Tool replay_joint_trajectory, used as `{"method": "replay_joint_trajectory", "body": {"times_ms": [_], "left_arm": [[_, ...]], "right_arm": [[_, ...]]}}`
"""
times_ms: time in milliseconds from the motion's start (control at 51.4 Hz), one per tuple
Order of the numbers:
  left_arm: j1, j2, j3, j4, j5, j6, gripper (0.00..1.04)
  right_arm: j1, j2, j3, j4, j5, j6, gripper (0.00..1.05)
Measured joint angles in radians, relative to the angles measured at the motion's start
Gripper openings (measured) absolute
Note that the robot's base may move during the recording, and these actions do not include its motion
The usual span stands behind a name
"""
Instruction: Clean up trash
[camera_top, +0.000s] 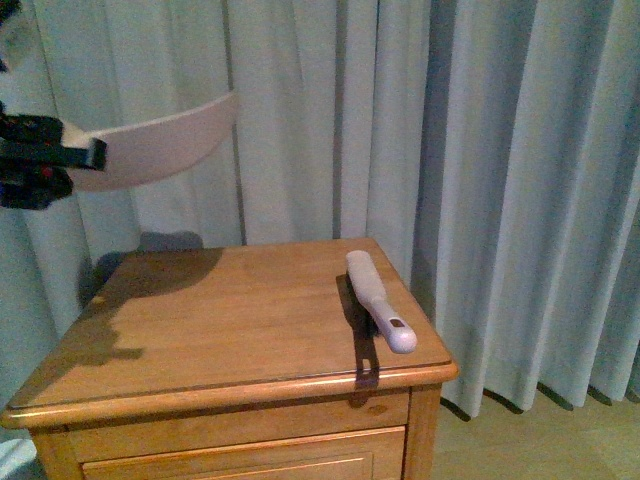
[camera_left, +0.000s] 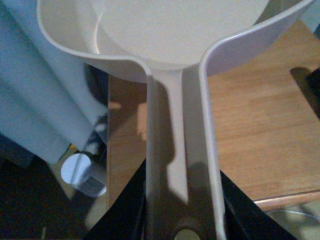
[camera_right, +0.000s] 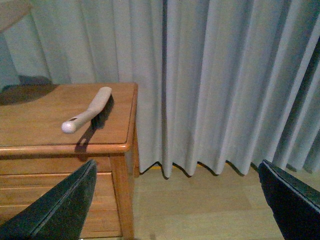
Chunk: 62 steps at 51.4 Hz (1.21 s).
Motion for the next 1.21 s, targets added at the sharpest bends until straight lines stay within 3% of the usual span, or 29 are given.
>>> {"method": "replay_joint_trajectory", "body": {"times_ms": [272,623,934,1207], "left_arm": [[0.073,-0.343,-0.230,0.134,0.048,0.029,0.28],[0.248,-0.807,-0.436,0.079,0.174,0.061,0.28],[0.179,-1.150,-0.591,-0.078,0.180,0.094,0.28],[0.164,-1.222,-0.624,-0.138,0.180,0.096,0.28]], "right_arm": [[0.000,0.000,0.000,0.000,0.000,0.000,0.97],[0.000,0.000,0.000,0.000,0.000,0.000,0.97],[0.000,0.000,0.000,0.000,0.000,0.000,0.97],[0.000,0.000,0.000,0.000,0.000,0.000,0.97]]}}
